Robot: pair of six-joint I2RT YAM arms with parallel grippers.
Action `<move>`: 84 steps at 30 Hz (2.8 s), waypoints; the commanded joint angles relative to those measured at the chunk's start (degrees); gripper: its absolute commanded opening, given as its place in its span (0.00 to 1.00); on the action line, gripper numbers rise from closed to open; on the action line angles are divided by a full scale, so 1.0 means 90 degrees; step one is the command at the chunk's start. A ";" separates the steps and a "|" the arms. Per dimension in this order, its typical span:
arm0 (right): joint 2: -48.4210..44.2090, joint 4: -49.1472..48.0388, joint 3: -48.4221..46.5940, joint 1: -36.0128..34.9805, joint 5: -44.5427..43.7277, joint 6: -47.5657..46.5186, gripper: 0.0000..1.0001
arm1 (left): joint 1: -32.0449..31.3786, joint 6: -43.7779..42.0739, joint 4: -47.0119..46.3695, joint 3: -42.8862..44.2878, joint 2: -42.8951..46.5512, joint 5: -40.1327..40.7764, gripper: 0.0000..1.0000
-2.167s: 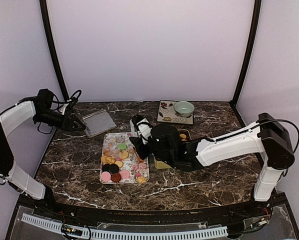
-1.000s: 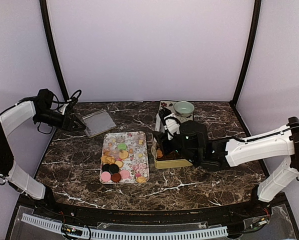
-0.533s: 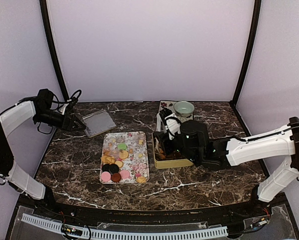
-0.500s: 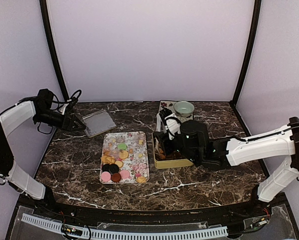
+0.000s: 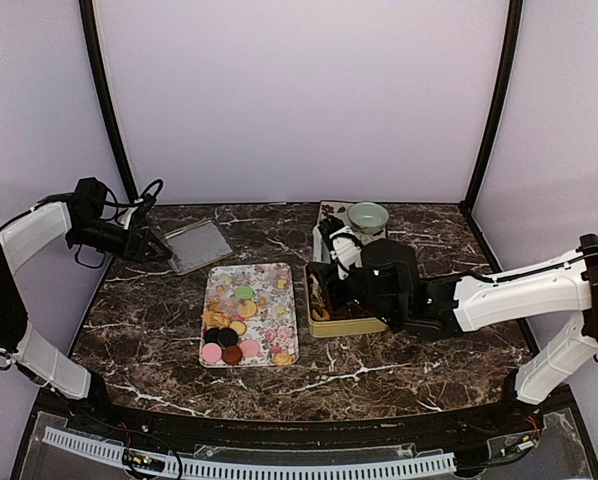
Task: Pack the cookies
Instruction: Place the fake cookies in the empty pocket of the box, then position the fake cookies on the plate.
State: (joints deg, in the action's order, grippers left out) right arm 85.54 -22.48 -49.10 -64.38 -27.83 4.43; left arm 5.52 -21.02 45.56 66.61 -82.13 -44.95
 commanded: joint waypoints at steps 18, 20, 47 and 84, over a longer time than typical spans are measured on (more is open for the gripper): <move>0.0089 -0.0018 -0.1239 -0.0194 0.0623 -0.0103 0.35 | 0.0041 -0.0061 0.0133 0.0069 0.0173 -0.0084 0.90; 0.0418 -0.0061 -0.1562 -0.0249 0.0788 -0.0137 0.35 | 0.0040 -0.0065 0.0138 0.0061 0.0152 -0.0055 0.90; 0.3887 -0.0207 -0.4838 -0.0696 0.2123 0.0033 0.42 | 0.0185 -0.0409 0.0421 -0.0179 0.0219 0.0158 0.94; 0.2897 -0.0072 -0.3502 -0.0226 0.1412 -0.0167 0.32 | 0.0197 -0.0522 0.0445 -0.0207 0.0105 -0.0059 0.91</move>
State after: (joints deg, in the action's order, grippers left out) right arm 112.81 -20.78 -77.67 -66.50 -15.31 2.72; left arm 6.92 -25.43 48.45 64.62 -81.65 -44.14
